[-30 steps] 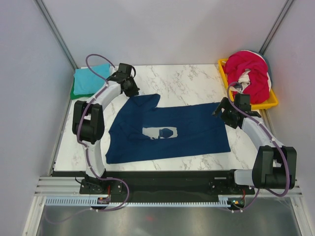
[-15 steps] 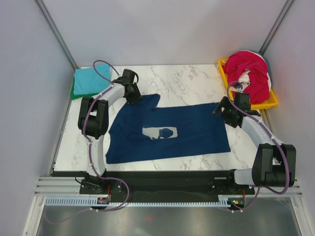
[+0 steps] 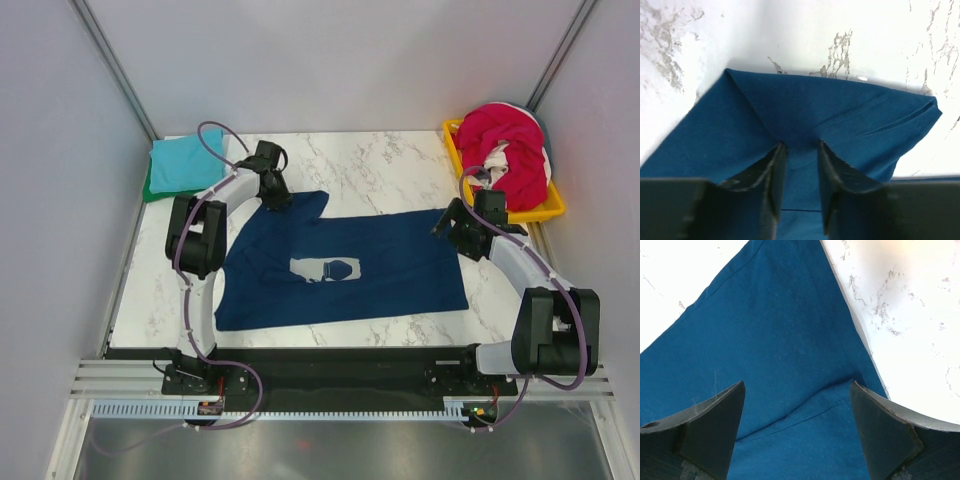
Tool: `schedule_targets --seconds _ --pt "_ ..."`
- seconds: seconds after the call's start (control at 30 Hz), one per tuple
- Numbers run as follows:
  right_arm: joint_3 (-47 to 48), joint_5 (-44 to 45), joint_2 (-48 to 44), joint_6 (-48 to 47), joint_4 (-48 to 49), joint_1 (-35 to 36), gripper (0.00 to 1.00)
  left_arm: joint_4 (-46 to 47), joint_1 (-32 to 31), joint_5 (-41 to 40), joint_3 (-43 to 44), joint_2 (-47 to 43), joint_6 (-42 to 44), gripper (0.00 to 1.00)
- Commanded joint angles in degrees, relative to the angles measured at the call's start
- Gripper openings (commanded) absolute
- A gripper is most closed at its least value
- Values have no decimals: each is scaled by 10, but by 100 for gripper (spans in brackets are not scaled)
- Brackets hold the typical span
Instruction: Fold and stack the t-shirts
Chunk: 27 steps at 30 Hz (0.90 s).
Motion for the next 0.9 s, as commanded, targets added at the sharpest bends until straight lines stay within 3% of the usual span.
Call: schedule_targets --seconds 0.0,0.13,0.63,0.7,0.77,0.87 --pt "-6 12 5 -9 22 1 93 4 -9 -3 23 17 8 35" --pt "-6 12 8 -8 23 1 93 4 -9 -5 27 13 5 17" --pt "-5 8 8 -9 22 1 93 -25 -9 -2 68 -9 16 16" --pt "-5 9 9 -10 23 1 93 -26 -8 -2 68 -12 19 12" --pt "-5 11 10 -11 23 1 93 -26 -9 1 68 -10 20 2" --pt "-1 14 15 -6 25 0 93 -28 -9 1 62 -18 21 2"
